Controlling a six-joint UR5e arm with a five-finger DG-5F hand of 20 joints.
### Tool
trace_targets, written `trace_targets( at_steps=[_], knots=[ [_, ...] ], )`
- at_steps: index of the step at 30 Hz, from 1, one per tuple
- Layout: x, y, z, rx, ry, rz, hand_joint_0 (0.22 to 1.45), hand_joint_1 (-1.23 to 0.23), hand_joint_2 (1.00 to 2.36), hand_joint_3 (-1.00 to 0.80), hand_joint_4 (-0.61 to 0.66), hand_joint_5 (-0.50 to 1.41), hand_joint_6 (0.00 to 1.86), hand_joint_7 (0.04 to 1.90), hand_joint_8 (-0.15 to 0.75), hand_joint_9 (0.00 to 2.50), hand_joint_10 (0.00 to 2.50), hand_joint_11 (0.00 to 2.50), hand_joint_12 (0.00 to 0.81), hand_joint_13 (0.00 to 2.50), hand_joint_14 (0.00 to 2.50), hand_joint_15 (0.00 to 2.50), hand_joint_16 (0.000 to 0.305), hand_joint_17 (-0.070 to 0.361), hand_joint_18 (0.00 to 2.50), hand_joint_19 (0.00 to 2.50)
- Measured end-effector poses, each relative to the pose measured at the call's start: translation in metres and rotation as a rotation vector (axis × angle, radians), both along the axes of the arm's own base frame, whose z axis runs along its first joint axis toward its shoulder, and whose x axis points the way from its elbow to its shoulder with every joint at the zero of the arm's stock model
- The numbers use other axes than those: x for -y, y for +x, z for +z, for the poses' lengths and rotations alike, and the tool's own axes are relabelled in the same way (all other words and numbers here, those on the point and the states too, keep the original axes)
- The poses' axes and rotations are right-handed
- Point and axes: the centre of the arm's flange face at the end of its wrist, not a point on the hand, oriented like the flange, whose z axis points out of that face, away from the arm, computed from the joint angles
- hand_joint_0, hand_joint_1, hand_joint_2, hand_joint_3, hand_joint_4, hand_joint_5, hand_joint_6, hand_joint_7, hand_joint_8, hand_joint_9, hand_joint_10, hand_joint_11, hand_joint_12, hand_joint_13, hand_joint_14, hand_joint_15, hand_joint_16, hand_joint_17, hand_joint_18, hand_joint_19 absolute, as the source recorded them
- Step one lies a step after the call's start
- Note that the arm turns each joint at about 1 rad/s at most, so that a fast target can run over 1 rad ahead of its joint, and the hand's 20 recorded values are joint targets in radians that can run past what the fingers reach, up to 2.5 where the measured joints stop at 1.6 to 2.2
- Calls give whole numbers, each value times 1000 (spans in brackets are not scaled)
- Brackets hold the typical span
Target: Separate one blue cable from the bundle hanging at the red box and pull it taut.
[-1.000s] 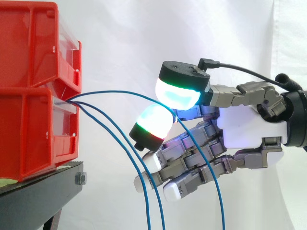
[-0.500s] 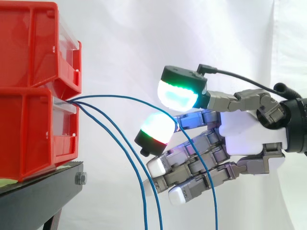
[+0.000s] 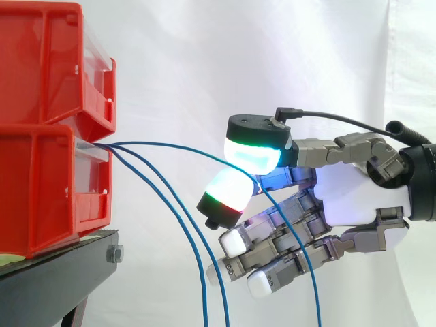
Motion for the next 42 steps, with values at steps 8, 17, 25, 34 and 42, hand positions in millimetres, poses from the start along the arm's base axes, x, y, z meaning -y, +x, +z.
trace_targets(
  at_steps=[8, 17, 25, 34, 42],
  knots=[
    [-3, -1, -1, -4, 26, -18, 594, -699, 1012, -306, 93, -207, 890, 1019, 301, 778, 21, 758, 364, 562, 13, 305, 48, 107, 605, 416],
    [-8, -4, -4, -23, 58, -23, 548, -592, 1003, -443, 125, -204, 863, 1018, 309, 794, 19, 746, 373, 584, 12, 320, 49, 110, 620, 430],
    [-11, -4, -4, -24, 68, -20, 528, -576, 1000, -500, 134, -203, 853, 1005, 313, 804, 19, 751, 386, 615, 12, 329, 50, 113, 639, 423],
    [-12, -4, -4, -23, 70, -19, 602, -748, 1016, -191, 33, -197, 903, 1098, 309, 828, 18, 777, 375, 650, 14, 339, 48, 108, 675, 421],
    [-13, -4, -4, -22, 73, -19, 633, -775, 1015, -79, -78, -194, 920, 1188, 323, 863, 20, 791, 387, 674, 12, 331, 50, 114, 714, 407]
  ],
)
